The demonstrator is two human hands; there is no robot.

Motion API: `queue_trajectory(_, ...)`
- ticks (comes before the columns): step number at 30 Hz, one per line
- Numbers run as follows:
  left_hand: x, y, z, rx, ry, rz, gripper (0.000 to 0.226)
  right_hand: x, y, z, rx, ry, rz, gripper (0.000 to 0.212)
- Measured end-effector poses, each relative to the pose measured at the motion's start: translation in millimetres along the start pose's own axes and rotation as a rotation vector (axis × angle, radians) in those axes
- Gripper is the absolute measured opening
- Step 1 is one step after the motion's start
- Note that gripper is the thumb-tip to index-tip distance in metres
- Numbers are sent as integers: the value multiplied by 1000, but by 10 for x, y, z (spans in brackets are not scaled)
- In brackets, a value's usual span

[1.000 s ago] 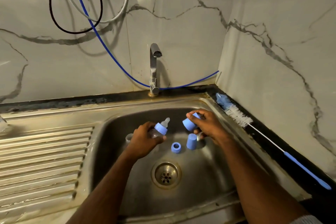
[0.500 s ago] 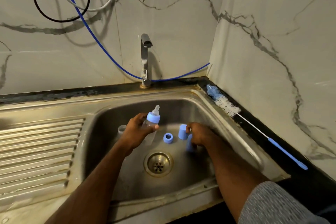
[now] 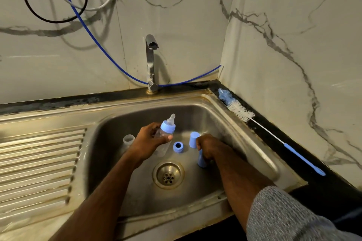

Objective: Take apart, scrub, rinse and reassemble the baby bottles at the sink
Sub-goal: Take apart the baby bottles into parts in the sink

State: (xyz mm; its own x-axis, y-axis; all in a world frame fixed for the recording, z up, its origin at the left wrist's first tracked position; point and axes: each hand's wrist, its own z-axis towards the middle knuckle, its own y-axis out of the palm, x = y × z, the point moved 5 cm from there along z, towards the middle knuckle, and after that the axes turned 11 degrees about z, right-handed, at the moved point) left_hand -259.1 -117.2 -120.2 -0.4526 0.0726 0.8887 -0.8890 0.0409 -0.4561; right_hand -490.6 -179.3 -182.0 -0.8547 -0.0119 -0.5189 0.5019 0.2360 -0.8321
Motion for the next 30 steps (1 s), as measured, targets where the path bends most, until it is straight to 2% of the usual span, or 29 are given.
queue_trajectory(2, -8, -6, 5, 1, 5, 25, 32, 23, 13, 0, -16, -59, -23, 30)
queue_trajectory(3, -17, -5, 7, 1, 8, 40, 33, 28, 24, -29, -75, -22, 13, 30)
queue_trajectory(5, -28, -13, 7, -2, 19, 84, 34, -49, 15, -101, -217, 105, 11, 48)
queue_trajectory(7, -32, -25, 13, -2, 23, 136, 38, -190, -118, -85, -205, 21, 2, 65)
queue_trajectory(8, -27, -30, 15, 2, 28, 169, 41, -297, -222, -77, -127, -65, 77, 64)
queue_trajectory(10, -4, -56, 12, 34, 42, 248, 45, -510, -412, -91, 30, -186, 370, 45)
queue_trajectory(12, 18, -80, 18, 62, 49, 328, 47, -701, -475, -130, 15, -190, 724, 19)
queue_trajectory(13, 23, -91, 21, 71, 49, 367, 48, -790, -462, -158, -38, -186, 827, 15)
queue_trajectory(17, 50, -121, 18, 107, 106, 498, 51, -1018, -296, -250, -192, -230, 737, 36)
queue_trajectory(19, 51, -126, 25, 105, 139, 510, 52, -1081, -235, -232, -222, -259, 710, 34)
queue_trajectory(23, 5, -259, 16, 120, 111, 419, 77, -1061, -264, -161, -202, -271, 835, 30)
queue_trajectory(24, -4, -304, 2, 128, 97, 370, 77, -1039, -288, -152, -196, -269, 891, 31)
queue_trajectory(28, 47, -384, -84, 114, 43, -27, 53, -1000, -386, -138, -179, -255, 1061, 28)
queue_trajectory(30, 108, -396, -124, 106, 62, -87, 46, -1018, -389, -133, -182, -267, 1093, 26)
